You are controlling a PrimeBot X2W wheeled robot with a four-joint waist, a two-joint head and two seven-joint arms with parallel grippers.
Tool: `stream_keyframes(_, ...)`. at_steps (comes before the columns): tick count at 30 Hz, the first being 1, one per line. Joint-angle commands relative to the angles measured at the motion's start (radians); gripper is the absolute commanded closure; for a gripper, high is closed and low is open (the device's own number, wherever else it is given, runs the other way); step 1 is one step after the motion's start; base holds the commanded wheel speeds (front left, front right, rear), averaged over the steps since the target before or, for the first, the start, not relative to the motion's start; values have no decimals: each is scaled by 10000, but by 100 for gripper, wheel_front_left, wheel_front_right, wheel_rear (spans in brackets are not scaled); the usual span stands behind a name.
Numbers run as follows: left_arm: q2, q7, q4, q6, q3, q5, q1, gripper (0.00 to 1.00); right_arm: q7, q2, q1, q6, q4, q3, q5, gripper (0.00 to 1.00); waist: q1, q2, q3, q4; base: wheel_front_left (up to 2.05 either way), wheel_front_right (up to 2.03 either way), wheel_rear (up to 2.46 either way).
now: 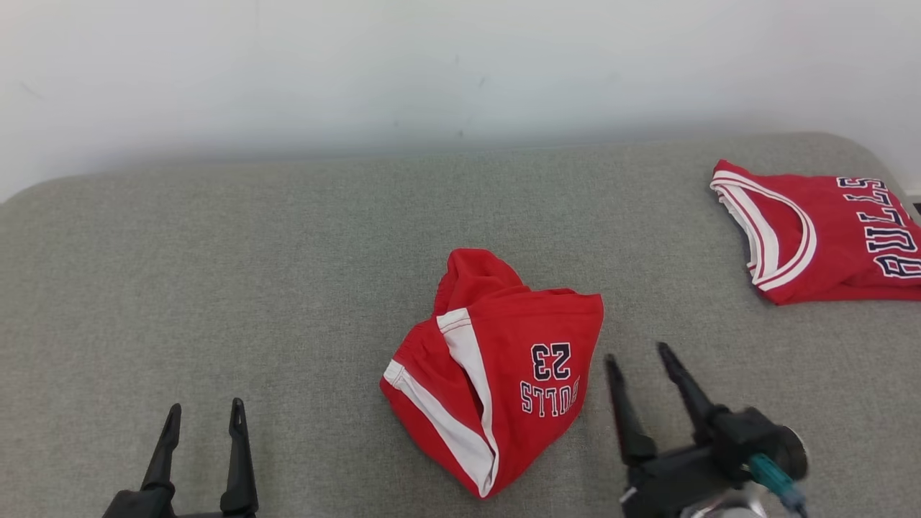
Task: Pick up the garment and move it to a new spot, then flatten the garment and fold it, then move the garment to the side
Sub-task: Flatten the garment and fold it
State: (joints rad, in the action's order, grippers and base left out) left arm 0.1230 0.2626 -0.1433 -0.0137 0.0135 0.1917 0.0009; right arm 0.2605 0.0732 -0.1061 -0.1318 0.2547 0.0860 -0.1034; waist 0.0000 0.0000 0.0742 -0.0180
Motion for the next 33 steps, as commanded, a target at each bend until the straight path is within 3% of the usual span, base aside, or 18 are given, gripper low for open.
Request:
stream_keyframes(1, -70, 28, -19, -47, -49, -50, 97, 0, -42, 92, -221, 29, 92, 275, 20, 0, 0, 0, -99, 61, 0, 0, 0)
stream_keyframes(10, -342, 28, -238, -415, -94, -255, -85, 0, -1317, 550, -2167, 29, 1453, 1851, -180, 0, 0, 0, -277, 448, 0, 0, 0)
stream_keyframes(18, -504, 28, -425, -629, -120, -366, -106, 0, -1796, 1115, -3248, 29, 2866, 1476, -99, 0, 0, 0, -340, 1001, 0, 0, 0)
stream_keyframes(24, -597, 28, -449, -664, -278, -394, 62, 0, -2190, 1287, -3279, 29, 3713, 1312, -256, 0, 0, 0, -324, 1051, 0, 0, 0)
stream_keyframes(25, -605, 28, -453, -680, -298, -396, 66, 0, -2244, 1288, -3312, 29, 3861, 1313, -327, 5, 0, 0, -301, 1048, 0, 0, 0)
stream_keyframes(26, -618, 28, -457, -689, -302, -408, 47, 0, -2253, 1299, -3352, 29, 3976, 1374, -379, 100, 0, 0, -277, 1049, 0, 0, 0)
stream_keyframes(33, -670, 28, -476, -724, -410, -411, -67, 0, -1513, 1365, -3835, 29, 4266, 1374, -711, 100, 0, 0, -210, 867, 0, 0, 0)
